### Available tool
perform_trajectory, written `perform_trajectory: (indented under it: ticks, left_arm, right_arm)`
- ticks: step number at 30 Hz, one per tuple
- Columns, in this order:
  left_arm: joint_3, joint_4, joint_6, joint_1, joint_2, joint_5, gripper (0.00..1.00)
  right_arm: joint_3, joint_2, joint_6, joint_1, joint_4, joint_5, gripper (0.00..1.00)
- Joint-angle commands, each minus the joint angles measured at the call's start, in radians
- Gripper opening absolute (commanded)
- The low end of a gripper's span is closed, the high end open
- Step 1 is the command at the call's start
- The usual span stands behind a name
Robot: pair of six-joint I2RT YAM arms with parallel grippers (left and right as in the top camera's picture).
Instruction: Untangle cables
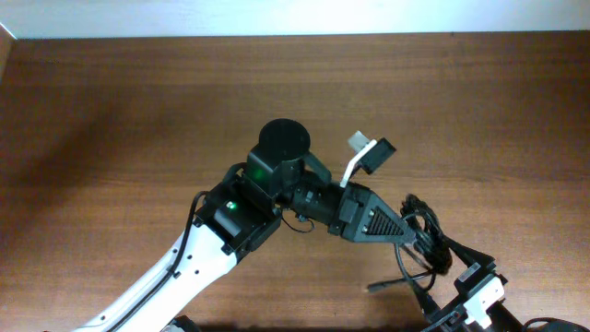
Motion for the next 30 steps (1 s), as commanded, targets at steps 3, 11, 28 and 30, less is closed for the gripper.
perform_trajectory:
  ticks: [3,11,28,30]
  left_arm:
    - [0.019,0.026,-0.002,0.0,-0.009,0.209,0.0]
    - [0.019,0.118,-0.024,0.001,-0.01,0.339,0.0]
    - [0.019,0.293,-0.02,0.001,-0.01,0.338,0.0]
    - [0.019,0.293,-0.02,0.001,-0.01,0.338,0.0]
  right_arm:
    - [-0.005,-0.009,0.009,0.003,0.003,-0.006,0.68]
    - [-0.005,-0.009,0.009,0.003,0.002,-0.006,0.67]
    - [-0.005,-0.009,0.043,0.003,0.167,0.177,0.72]
    - [-0.005,-0.009,0.043,0.003,0.169,0.173,0.72]
